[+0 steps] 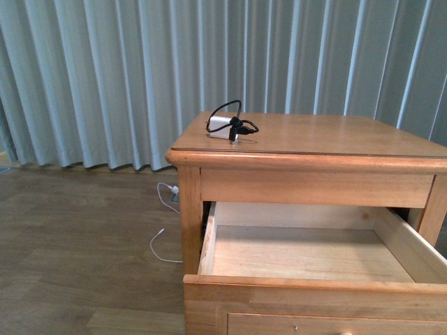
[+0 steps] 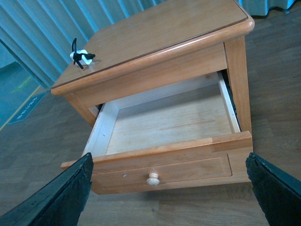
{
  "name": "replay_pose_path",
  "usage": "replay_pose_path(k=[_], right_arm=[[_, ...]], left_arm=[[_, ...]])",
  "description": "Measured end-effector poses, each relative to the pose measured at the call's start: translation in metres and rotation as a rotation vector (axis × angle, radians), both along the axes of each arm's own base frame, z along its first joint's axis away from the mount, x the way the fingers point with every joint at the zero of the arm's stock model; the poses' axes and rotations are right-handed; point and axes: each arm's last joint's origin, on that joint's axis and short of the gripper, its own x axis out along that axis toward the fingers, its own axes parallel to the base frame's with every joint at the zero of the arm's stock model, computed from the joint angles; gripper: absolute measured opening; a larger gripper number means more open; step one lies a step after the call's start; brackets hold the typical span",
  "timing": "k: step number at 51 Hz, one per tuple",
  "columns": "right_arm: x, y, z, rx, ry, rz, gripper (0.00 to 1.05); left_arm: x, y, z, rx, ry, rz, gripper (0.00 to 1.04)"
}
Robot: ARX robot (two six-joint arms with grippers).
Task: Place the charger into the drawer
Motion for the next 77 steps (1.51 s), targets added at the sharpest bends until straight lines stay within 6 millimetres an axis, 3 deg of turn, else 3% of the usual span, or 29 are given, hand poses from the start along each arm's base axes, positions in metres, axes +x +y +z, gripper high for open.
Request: replay_pose_path(k=[18,27,36,53,64,77], right_arm=[[0.000,0.000,0.000,0.000,0.000,0.000,0.97],[0.000,0.000,0.000,0.000,0.000,0.000,0.97],[0.000,0.000,0.000,0.000,0.000,0.000,0.97],[0.000,0.000,0.000,0.000,0.000,0.000,0.97],[0.000,0.000,0.000,0.000,0.000,0.000,0.97],[0.000,0.000,0.000,0.000,0.000,0.000,0.97]], left_arm=[[0.081,-0.039,0.045,0.006,0.004,-0.121,0.99],[0.142,-0.076,0.059,0.018,0.017,-0.173,0.99],[0.189,-0.107,0.068,0.022,0.004,-0.180,0.99],[0.268,-0.147,0.059,0.005,0.044,-0.105,0.99],[0.304,-0.169,0.054,-0.001,0.064,-0.101,0.99],[0.331,-0.202,0.045,-0.006,0.076,-0.120,0.99]])
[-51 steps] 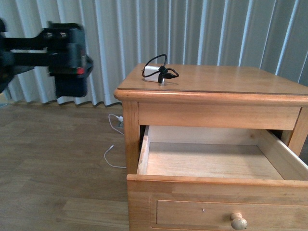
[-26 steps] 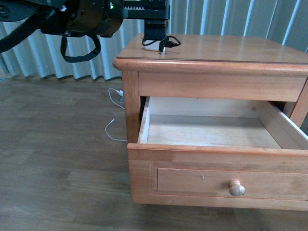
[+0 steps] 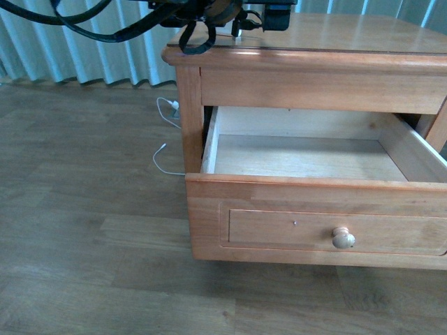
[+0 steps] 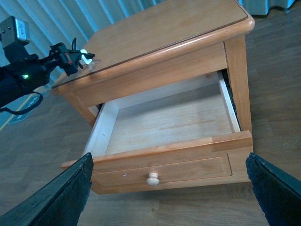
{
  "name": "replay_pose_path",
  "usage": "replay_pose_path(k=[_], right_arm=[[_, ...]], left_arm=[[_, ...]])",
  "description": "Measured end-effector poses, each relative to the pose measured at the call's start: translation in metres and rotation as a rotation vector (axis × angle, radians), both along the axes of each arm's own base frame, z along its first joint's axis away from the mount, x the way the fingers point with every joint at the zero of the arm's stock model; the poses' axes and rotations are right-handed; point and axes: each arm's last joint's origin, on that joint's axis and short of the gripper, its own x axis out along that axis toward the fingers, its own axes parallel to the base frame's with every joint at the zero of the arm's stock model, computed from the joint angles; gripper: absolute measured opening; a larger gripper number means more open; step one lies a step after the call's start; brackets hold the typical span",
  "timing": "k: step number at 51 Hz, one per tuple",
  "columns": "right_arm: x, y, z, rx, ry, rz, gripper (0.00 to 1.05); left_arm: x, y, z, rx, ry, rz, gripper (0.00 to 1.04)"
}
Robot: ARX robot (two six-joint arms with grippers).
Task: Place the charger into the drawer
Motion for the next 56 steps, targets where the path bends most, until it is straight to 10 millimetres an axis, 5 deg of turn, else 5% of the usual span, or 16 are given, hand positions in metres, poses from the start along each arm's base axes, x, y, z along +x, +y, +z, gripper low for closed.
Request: replay_pose_path(k=[34,56], right_arm=[[0.000,0.000,0.000,0.000,0.000,0.000,0.97],[0.000,0.000,0.000,0.000,0.000,0.000,0.97]], left_arm=[[0.024,-0.018,-0.010,0.009,0.011,0.074,0.99],[0.025,-0.023,-0.012,0.018,0.019,0.081,0.33]])
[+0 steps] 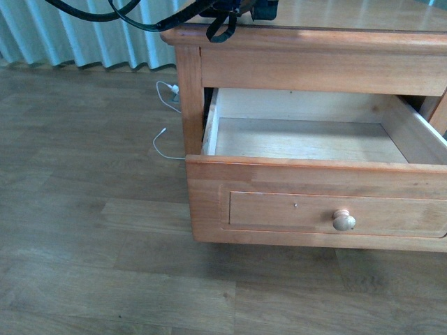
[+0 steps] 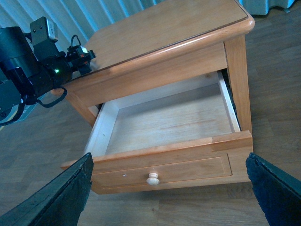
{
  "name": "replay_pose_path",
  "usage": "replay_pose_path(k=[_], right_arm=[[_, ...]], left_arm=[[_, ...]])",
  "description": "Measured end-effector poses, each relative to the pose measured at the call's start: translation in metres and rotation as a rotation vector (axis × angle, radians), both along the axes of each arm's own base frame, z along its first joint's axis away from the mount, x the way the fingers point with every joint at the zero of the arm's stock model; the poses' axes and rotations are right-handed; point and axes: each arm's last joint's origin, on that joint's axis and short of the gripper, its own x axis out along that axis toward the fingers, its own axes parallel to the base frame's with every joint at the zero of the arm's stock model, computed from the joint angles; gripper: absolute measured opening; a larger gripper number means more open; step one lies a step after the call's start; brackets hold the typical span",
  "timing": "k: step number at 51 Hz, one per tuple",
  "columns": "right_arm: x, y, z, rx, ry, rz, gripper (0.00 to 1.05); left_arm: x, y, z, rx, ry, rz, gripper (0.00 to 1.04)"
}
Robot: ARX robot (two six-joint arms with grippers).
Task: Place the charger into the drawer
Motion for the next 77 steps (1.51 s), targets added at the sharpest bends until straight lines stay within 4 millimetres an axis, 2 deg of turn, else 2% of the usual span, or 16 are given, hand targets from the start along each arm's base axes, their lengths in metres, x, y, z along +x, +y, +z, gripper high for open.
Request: replay_pose_path(k=[4,8,14,25,36,47,54,63,69,77], right_arm=[[0.000,0.000,0.000,0.000,0.000,0.000,0.97],[0.000,0.000,0.000,0.000,0.000,0.000,0.97],[0.000,0.000,0.000,0.000,0.000,0.000,0.97],[0.000,0.000,0.000,0.000,0.000,0.000,0.97],[0.000,0.000,0.000,0.000,0.000,0.000,0.97],[0.000,0.000,0.000,0.000,0.000,0.000,0.97],[0.000,0.000,0.000,0.000,0.000,0.000,0.97],[0.000,0.000,0.000,0.000,0.000,0.000,0.97],[0.000,0.000,0.000,0.000,0.000,0.000,0.97],[0.000,0.000,0.000,0.000,0.000,0.000,0.97]], left_arm=[[0.000,0.000,0.000,0.000,-0.005,0.008,0.16],[-0.001,0.001,-0.003,0.001,-0.001,0.007,0.10],[-0.004,0.003,-0.006,0.004,0.002,0.009,0.10],[-0.019,0.014,0.004,-0.009,-0.018,0.006,0.09],[-0.052,0.031,0.029,-0.038,-0.063,-0.031,0.09],[-0.100,0.059,0.047,-0.078,-0.078,-0.079,0.09],[-0.135,0.073,0.043,-0.096,-0.043,-0.130,0.09],[-0.167,0.069,0.034,-0.089,0.003,-0.216,0.09],[-0.182,0.060,0.022,-0.070,0.051,-0.268,0.09],[-0.181,0.050,0.004,-0.035,0.099,-0.272,0.09]])
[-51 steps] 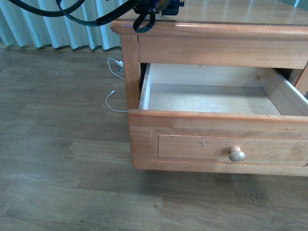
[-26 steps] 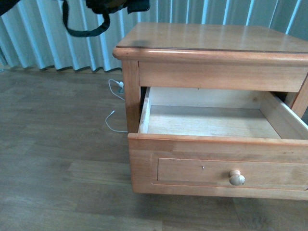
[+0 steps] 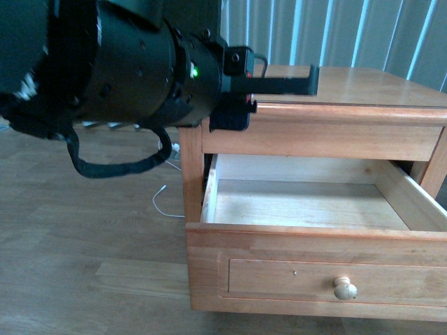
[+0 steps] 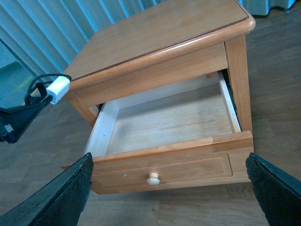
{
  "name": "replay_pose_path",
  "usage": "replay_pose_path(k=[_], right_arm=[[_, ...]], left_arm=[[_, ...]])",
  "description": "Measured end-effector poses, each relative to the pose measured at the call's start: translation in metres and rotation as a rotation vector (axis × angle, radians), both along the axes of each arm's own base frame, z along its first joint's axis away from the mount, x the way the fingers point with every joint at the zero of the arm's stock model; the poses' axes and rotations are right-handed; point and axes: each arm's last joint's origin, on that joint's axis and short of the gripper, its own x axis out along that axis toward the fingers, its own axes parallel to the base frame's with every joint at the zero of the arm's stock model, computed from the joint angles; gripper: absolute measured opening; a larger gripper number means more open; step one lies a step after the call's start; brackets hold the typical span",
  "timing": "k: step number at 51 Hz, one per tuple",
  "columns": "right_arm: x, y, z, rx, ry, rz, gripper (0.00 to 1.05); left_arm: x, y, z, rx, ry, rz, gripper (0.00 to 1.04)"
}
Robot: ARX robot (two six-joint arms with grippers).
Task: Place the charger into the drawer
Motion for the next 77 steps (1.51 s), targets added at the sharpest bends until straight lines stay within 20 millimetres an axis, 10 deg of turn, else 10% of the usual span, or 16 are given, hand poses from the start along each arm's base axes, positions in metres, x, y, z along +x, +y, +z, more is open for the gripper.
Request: replay_pose_path(k=[33,63,77], right_arm=[[0.000,0.000,0.000,0.000,0.000,0.000,0.97],[0.000,0.000,0.000,0.000,0.000,0.000,0.97],[0.000,0.000,0.000,0.000,0.000,0.000,0.97]], left_arm=[[0.054,-0.061,-0.083,0.140,0.213,-0.047,0.09],[0.088,-0.082,-0.107,0.149,0.251,-0.023,0.09],[0.090,-0.083,-0.103,0.109,0.236,0.010,0.60]])
